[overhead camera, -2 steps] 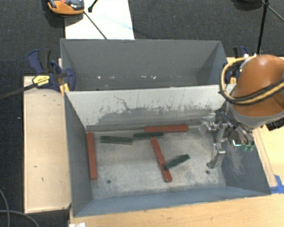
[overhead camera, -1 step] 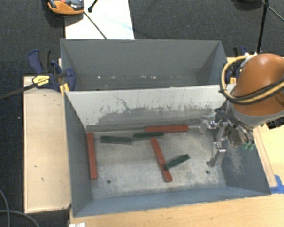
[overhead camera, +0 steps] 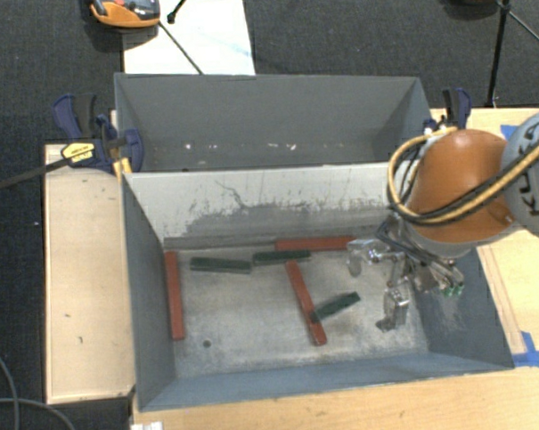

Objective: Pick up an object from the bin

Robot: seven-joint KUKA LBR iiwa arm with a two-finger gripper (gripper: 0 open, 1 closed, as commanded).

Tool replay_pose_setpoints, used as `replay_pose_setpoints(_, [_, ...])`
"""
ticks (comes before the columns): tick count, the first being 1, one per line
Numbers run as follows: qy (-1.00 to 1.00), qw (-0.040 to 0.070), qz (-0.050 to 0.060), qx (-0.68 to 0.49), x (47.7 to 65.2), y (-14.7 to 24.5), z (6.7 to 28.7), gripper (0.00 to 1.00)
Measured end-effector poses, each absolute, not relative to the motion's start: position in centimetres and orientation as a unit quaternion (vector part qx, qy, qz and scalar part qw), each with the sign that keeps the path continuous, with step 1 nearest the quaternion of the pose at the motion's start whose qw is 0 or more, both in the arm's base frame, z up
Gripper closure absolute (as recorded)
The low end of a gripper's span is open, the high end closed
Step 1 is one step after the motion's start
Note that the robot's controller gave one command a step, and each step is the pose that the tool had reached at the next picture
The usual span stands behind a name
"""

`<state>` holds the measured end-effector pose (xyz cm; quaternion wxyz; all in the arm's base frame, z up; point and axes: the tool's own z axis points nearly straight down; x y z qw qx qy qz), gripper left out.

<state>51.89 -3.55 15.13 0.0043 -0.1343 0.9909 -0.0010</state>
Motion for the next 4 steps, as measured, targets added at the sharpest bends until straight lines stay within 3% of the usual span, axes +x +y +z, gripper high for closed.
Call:
replay_pose_setpoints(1, [0.981,0.000,0.000,-0.194,49.9,-0.1,13.1,0.00])
replay_pose_setpoints(2, [0.967,0.000,0.000,-0.255,49.6,2.5,13.1,0.00])
replay_pose_setpoints(3, [0.933,0.002,0.001,-0.360,53.8,5.4,6.7,0.00])
replay_pose_setpoints(4, [0.994,-0.001,0.000,-0.109,52.5,4.6,7.0,1.00])
